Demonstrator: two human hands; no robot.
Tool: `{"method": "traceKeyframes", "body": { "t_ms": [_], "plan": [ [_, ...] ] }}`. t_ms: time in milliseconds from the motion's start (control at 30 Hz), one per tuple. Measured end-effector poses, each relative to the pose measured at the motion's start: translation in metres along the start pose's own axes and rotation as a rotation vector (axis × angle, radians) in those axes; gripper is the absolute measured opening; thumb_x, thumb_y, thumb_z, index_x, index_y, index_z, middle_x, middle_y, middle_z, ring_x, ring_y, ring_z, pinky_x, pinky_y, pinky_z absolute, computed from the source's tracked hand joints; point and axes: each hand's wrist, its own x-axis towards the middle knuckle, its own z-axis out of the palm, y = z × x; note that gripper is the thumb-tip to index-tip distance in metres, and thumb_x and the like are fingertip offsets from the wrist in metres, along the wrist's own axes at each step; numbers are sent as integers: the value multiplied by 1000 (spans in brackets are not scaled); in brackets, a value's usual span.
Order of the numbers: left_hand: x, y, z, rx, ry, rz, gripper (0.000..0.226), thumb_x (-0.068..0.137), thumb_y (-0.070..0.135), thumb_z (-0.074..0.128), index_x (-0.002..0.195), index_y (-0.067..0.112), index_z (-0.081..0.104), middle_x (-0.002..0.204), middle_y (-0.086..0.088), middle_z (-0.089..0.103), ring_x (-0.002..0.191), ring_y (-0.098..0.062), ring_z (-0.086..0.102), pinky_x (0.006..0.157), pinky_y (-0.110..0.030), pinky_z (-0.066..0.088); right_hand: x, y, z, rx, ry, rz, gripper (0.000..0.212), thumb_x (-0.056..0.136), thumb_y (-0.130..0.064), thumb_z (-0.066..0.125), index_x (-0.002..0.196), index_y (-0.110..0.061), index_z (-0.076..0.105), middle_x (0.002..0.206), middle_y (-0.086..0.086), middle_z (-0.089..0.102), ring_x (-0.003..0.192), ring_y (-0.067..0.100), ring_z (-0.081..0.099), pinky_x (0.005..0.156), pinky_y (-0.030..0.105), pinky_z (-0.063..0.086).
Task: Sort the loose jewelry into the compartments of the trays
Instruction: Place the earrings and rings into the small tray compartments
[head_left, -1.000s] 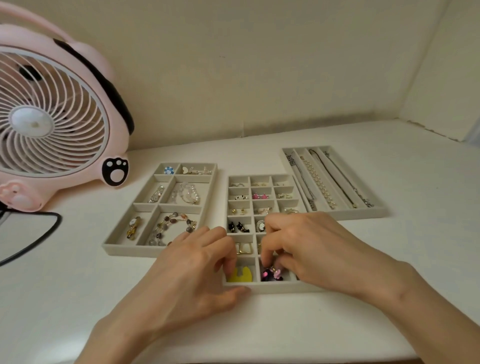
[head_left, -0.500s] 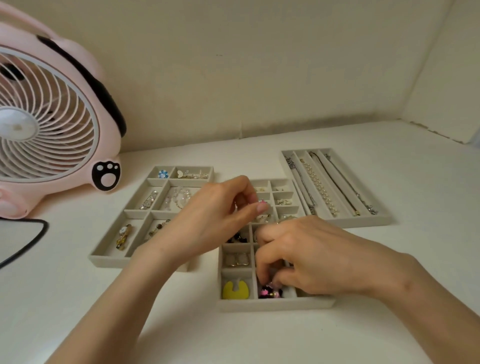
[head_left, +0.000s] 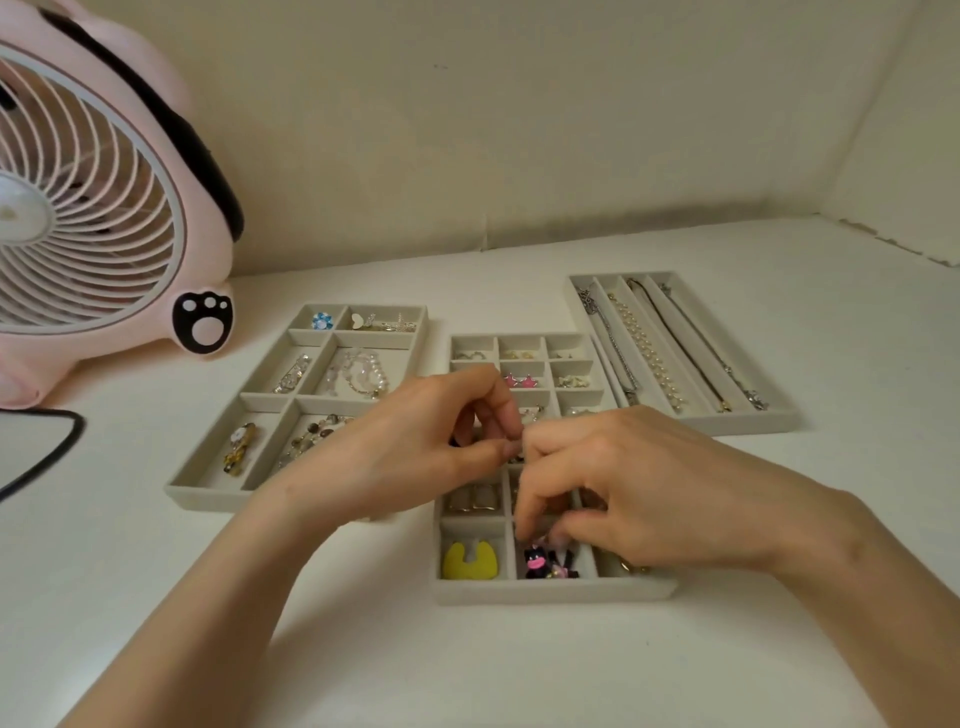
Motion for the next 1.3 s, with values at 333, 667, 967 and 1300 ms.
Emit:
{"method": "traceKeyframes", "body": {
  "t_ms": [333,667,967,1300],
  "plan": [
    [-1,22,15,-9,269,91,8,88,14,59,91,21,58,77,13,58,71,0,51,60,-8,36,-14,-12,-2,52,-21,19,16,86,-24,65,92,-38,71,83,-13,54,79,2,52,67,15,39],
    [-20,27,22,40,287,-74,9,80,20,65,82,25,57,70,12,55,66,-7,51,63,-29,44,-13,-19,3,-83,1,72,16,83,-26,63,93,-38,68,82,-18,46,70,-1,41,64,11,32],
    [-28,28,29,54,279,-98,17,77,18,71,74,26,57,66,13,53,62,6,48,54,-11,35,-23,-3,6,365,188,138,9,78,-20,75,78,-29,72,78,-15,63,63,4,52,60,17,41],
    [-31,32,27,132,109,-140,26,70,28,78,76,31,53,72,13,53,63,6,45,55,-15,34,-20,-4,20,627,425,305,21,79,-6,70,79,-27,69,70,-11,65,59,1,56,59,19,49]
  ]
}}
